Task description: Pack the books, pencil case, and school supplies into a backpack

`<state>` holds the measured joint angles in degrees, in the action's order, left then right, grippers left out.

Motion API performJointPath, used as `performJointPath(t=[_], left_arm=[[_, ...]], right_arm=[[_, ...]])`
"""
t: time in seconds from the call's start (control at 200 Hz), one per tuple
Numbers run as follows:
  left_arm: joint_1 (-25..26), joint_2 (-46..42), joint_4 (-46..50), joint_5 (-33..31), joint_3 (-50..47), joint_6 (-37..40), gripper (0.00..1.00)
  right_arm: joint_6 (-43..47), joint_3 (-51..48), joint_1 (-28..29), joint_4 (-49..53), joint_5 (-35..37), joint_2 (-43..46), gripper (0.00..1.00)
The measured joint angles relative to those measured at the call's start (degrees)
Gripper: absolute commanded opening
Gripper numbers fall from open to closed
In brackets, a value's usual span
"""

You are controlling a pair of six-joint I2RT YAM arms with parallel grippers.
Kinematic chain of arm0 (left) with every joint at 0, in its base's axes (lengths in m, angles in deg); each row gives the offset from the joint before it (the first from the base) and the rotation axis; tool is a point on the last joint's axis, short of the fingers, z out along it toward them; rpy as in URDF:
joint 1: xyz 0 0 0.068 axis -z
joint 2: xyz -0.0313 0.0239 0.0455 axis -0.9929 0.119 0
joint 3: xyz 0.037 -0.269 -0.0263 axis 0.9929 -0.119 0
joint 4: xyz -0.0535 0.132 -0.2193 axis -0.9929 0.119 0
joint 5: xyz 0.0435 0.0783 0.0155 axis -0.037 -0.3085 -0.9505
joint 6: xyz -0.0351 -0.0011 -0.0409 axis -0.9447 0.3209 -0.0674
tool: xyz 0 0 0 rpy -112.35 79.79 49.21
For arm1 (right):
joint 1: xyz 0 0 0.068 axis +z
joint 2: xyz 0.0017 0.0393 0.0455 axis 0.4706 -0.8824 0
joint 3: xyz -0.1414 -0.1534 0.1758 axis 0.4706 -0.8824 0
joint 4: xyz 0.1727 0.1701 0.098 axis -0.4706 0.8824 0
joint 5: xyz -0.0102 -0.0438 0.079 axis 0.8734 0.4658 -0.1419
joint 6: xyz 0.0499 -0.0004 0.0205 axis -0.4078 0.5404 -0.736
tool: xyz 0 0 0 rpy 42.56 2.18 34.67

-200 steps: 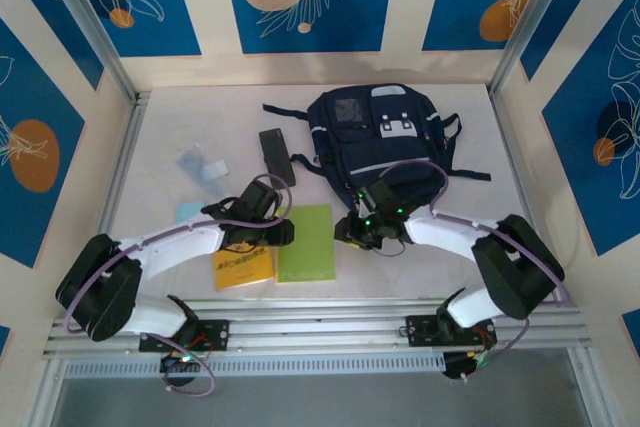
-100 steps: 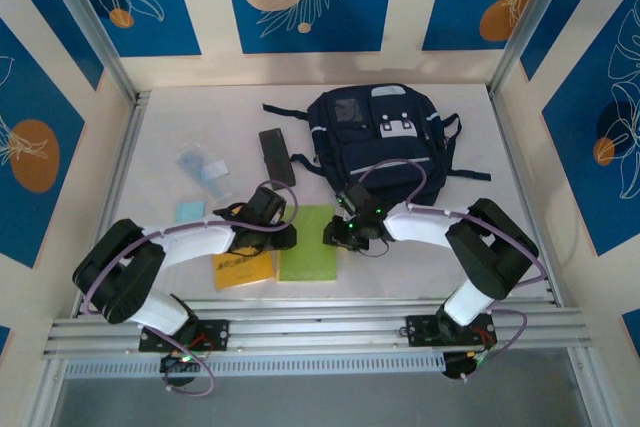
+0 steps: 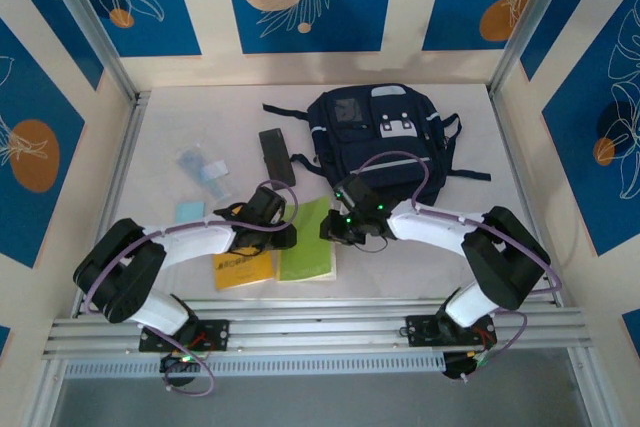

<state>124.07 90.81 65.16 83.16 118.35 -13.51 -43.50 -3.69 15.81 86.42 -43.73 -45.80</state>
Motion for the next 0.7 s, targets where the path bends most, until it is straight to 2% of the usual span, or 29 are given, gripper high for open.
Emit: performJointPath(t=[0.215, 0.28, 0.41, 0.54, 0.7], left_arm=[[0.09, 0.0, 0.04, -0.15, 0.02, -0.04, 0.41], [0.17, -0.07, 0.09, -0.2, 0.11, -0.26, 0.47], [0.5, -0.61, 0.85, -0.24, 1.01, -0.81, 0.69], [0.24, -1.84, 3.58, -1.27, 2.19, -1.07, 0.78], [-0.98, -4.74, 3.72, -1.57, 2.27, -2.75, 0.82]], right_arm=[[-0.11, 0.09, 0.0, 0.09, -0.17, -0.04, 0.12], [-0.07, 0.09, 0.0, 0.33, -0.15, -0.04, 0.11], [0.02, 0.11, -0.46, 0.9, -0.15, 0.28, 0.02], [0.72, 0.37, -2.25, 1.73, -1.4, 1.88, 0.0], [2.71, 2.47, -7.06, 3.61, -3.63, 4.04, 0.0]])
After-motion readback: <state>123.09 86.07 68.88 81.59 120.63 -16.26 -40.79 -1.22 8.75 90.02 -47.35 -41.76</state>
